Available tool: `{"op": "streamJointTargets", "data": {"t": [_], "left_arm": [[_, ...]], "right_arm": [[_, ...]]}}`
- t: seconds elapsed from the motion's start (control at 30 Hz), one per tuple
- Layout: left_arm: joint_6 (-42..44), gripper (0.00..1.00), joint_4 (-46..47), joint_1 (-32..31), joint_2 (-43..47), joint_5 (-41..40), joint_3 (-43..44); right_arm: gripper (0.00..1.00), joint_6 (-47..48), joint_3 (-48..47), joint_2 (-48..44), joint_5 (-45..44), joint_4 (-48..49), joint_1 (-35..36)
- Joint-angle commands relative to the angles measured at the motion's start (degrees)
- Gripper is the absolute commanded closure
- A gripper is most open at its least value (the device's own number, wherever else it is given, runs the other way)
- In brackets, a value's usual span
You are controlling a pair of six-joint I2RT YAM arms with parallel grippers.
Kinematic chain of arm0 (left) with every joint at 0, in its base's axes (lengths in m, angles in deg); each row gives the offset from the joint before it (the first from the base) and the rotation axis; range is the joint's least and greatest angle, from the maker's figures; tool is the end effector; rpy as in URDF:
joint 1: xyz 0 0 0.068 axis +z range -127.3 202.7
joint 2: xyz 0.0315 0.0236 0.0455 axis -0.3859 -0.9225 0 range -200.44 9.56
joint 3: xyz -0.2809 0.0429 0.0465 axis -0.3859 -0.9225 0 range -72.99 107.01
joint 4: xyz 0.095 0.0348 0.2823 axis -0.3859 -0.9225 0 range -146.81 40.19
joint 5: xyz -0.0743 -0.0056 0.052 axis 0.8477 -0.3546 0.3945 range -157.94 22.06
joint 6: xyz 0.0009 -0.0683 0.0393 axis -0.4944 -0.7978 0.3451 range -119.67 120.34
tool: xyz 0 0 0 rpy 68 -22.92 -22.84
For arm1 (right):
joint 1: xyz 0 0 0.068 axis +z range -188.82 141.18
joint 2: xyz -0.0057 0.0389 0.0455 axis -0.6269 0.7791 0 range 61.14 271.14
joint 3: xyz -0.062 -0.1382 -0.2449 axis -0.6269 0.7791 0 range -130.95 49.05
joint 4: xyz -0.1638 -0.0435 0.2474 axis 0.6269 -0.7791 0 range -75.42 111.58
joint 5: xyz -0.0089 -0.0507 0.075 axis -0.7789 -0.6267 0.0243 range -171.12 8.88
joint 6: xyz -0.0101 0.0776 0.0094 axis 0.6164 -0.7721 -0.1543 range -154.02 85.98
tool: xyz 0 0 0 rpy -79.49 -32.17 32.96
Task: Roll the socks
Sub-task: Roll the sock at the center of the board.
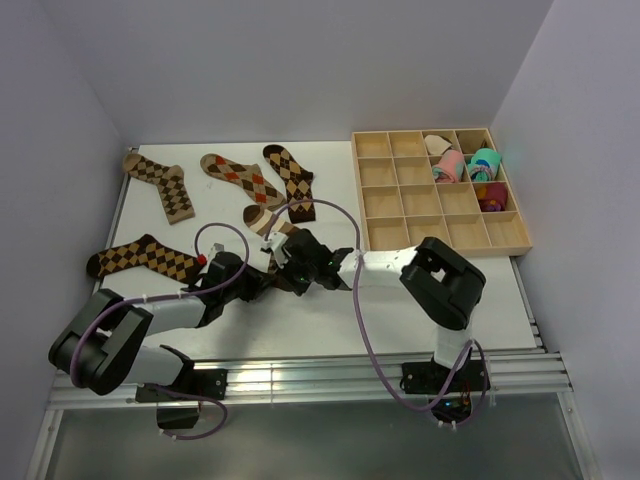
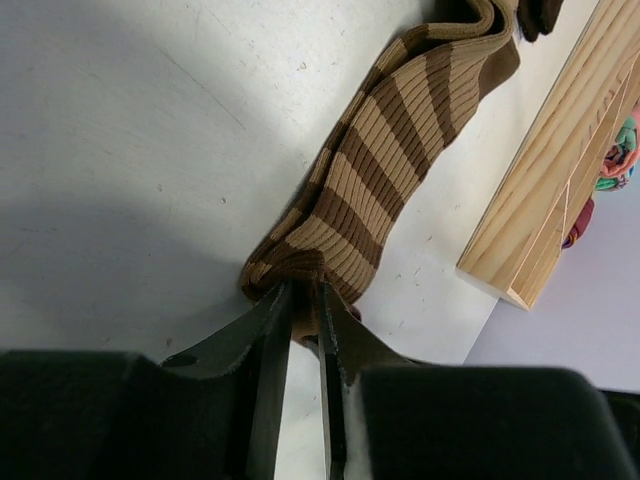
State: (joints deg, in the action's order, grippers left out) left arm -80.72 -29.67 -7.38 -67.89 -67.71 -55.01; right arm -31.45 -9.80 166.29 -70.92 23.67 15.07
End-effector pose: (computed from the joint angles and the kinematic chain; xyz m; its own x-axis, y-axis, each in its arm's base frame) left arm 0.2296 -0.1333 0.0810 -0.5830 -0.8039 -0.1177 -0.4634 0.4480 -0.7646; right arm 0.2464 0.3581 0.1203 -0.3715 -0.5843 -0.7215 -0.8875 0.4518 0.0912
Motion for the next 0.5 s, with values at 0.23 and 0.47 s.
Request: {"op": "streamJointTargets", "data": {"t": [0.23, 0.47], "left_arm": [[2.7, 0.76, -7.2, -0.1, 1.2, -2.2, -2.2], [3.3, 0.77, -7.4, -0.1, 0.8, -2.3, -1.5]], "right_arm": [[1.0, -5.1, -3.5, 1.2, -0.8, -3.2, -3.3], [0.72, -1.5, 0.0, -7.2, -1.0, -0.7, -2.2]]}}
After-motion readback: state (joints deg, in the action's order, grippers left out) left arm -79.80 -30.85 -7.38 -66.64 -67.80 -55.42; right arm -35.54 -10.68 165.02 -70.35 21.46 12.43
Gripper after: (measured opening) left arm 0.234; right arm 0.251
